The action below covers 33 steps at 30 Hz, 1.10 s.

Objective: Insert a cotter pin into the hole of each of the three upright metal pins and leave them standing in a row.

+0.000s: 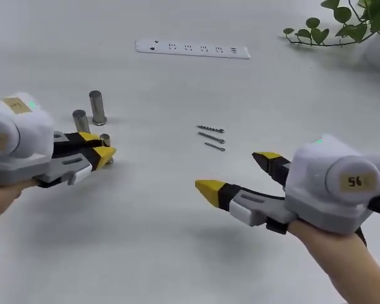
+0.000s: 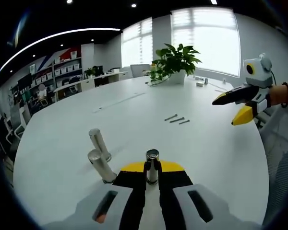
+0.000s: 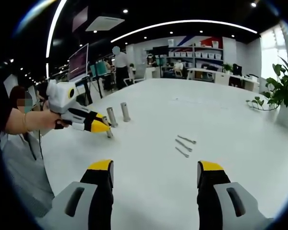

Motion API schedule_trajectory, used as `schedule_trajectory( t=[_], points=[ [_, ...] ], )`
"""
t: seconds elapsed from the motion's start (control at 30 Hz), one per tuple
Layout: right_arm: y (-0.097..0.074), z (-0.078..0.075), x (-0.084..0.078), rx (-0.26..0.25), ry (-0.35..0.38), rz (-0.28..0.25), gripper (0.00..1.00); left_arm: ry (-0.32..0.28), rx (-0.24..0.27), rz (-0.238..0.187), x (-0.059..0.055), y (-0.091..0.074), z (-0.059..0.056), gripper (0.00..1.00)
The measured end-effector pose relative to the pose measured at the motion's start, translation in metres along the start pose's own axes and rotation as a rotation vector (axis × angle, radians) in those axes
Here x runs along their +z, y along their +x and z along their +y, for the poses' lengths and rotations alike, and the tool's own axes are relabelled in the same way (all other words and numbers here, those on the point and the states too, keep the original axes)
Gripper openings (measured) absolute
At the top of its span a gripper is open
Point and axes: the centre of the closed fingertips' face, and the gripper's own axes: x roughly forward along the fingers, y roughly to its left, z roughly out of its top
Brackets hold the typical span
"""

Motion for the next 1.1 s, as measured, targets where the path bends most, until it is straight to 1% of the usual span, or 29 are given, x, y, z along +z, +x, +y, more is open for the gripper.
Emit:
schedule_trajectory(
  t=[0.07, 0.27, 0.43, 0.5, 0.53, 0.73, 0.83, 0.93, 0.97, 1.1],
  points=[
    [0.000, -0.001, 0.001, -0.001, 0.001, -0.002, 0.68, 0.011, -0.010, 0.004, -0.001, 0.003, -0.003, 0.05],
    [0.001, -0.001, 0.001, 0.002, 0.002, -0.002, 0.68, 0.022, -0.035, -0.003, 0.000, 0.009, -0.010, 0.05],
    [0.002, 0.000, -0.001, 0.007, 0.004, 0.005, 0.67, 0.026, -0.049, -0.010, 0.001, 0.013, -0.013, 0.05],
    [0.002, 0.001, -0.002, 0.010, 0.004, 0.008, 0.67, 0.026, -0.053, -0.006, -0.001, 0.013, -0.014, 0.05],
    [0.001, 0.001, -0.002, 0.010, 0.003, 0.009, 0.67, 0.027, -0.055, -0.015, 0.001, 0.014, -0.014, 0.05],
    [0.002, 0.001, -0.002, 0.011, 0.006, 0.010, 0.66, 0.024, -0.070, -0.019, 0.000, 0.014, -0.015, 0.06],
    [0.002, 0.001, -0.002, 0.013, 0.006, 0.010, 0.66, 0.029, -0.071, -0.020, 0.000, 0.014, -0.015, 0.06],
    [0.002, 0.002, -0.004, 0.016, 0.008, 0.016, 0.66, 0.018, -0.069, -0.018, 0.000, 0.014, -0.015, 0.06],
    [0.003, 0.002, -0.004, 0.018, 0.009, 0.018, 0.65, 0.007, -0.068, -0.017, 0.000, 0.014, -0.015, 0.06],
    [0.004, 0.002, -0.001, 0.025, 0.011, 0.018, 0.62, 0.010, -0.069, -0.016, 0.000, 0.014, -0.016, 0.06]
  ],
)
